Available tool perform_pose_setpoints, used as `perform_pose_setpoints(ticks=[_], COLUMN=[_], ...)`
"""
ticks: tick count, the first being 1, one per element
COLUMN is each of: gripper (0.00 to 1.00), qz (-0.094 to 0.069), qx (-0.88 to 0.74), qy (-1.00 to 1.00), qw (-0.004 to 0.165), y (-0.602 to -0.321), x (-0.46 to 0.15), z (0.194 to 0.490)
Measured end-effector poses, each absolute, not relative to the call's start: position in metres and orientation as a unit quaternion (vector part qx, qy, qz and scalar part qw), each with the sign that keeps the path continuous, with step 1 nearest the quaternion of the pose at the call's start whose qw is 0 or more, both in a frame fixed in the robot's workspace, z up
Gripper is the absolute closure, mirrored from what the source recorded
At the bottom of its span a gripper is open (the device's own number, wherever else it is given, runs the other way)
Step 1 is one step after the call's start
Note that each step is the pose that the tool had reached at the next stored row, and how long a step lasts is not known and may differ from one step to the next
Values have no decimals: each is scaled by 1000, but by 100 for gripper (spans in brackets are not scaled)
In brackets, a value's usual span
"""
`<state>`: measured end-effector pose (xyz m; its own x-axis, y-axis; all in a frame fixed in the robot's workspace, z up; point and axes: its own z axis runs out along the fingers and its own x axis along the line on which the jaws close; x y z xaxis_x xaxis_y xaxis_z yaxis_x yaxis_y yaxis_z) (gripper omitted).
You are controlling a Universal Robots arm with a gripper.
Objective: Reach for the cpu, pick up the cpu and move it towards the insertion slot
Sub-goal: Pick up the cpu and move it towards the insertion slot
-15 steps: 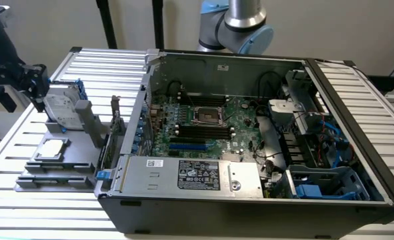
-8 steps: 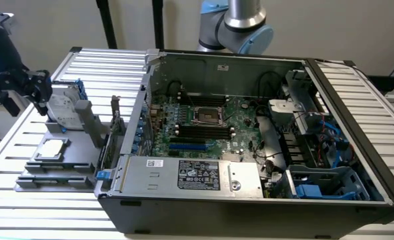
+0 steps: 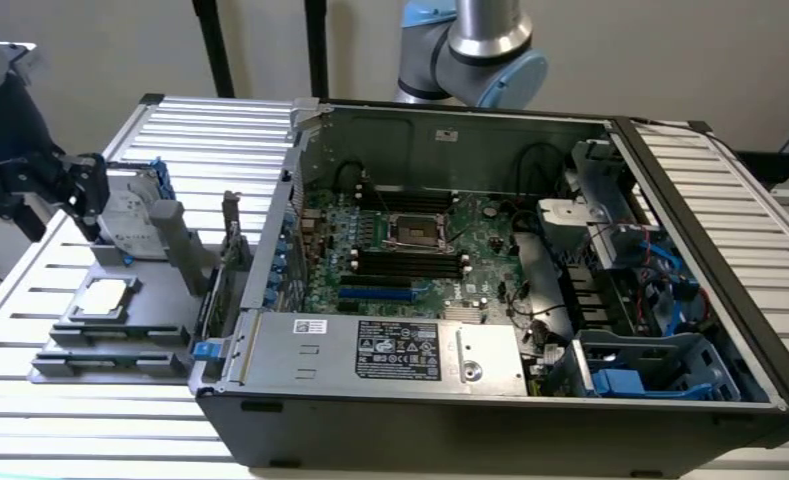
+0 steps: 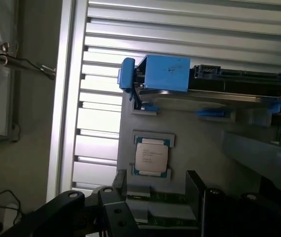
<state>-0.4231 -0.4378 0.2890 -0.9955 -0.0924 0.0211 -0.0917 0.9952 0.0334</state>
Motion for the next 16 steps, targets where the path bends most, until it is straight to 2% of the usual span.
perform_pose_setpoints(ticks=[16], gripper=[40], qz=[-16], qx=[33], qy=[-999], qw=[11], y=[-438], x=[-424], z=[260])
